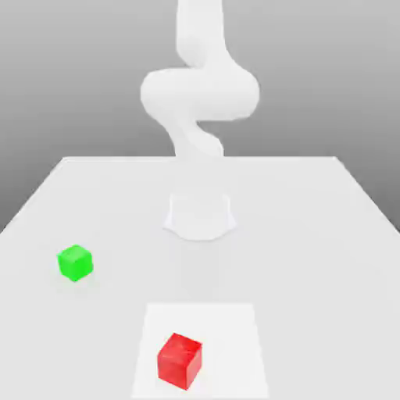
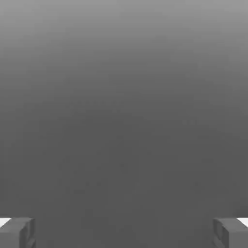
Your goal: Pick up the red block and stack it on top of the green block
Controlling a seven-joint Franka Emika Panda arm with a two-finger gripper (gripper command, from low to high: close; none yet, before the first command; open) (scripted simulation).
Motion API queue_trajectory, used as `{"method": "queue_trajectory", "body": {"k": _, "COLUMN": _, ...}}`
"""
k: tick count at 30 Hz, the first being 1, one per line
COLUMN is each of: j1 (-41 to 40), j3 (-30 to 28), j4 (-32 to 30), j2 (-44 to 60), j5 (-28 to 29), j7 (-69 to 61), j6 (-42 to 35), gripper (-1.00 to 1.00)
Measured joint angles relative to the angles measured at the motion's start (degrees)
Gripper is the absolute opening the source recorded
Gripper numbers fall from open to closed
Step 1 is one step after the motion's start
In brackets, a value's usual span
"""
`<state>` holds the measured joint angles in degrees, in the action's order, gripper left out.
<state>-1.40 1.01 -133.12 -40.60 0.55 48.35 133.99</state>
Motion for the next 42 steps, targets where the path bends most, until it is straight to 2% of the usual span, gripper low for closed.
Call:
{"method": "queue_trajectory", "body": {"k": 15, "j1": -6.1, "j3": 3.5, "j4": -8.0, "j2": 31.6, "j5": 3.4, "j7": 15.2, "j6": 13.3, "gripper": 0.0}}
{"method": "queue_trajectory", "body": {"k": 23, "j1": -7.1, "j3": 3.5, "j4": -12.3, "j2": 48.0, "j5": 1.8, "j7": 20.7, "j6": 20.4, "gripper": 0.0}}
{"method": "queue_trajectory", "body": {"k": 28, "j1": -6.4, "j3": 2.4, "j4": -11.5, "j2": 58.3, "j5": 2.8, "j7": 22.3, "j6": 28.4, "gripper": 0.0}}
{"method": "queue_trajectory", "body": {"k": 29, "j1": -6.1, "j3": 2.1, "j4": -11.3, "j2": 60.1, "j5": 3.1, "j7": 22.5, "j6": 29.8, "gripper": -1.0}}
{"method": "queue_trajectory", "body": {"k": 36, "j1": -6.1, "j3": 2.1, "j4": -11.2, "j2": 60.4, "j5": 3.2, "j7": 22.6, "j6": 30.1, "gripper": -1.0}}
{"method": "queue_trajectory", "body": {"k": 42, "j1": -8.0, "j3": 2.2, "j4": -13.6, "j2": 49.7, "j5": 2.0, "j7": 20.1, "j6": 21.8, "gripper": -1.0}}
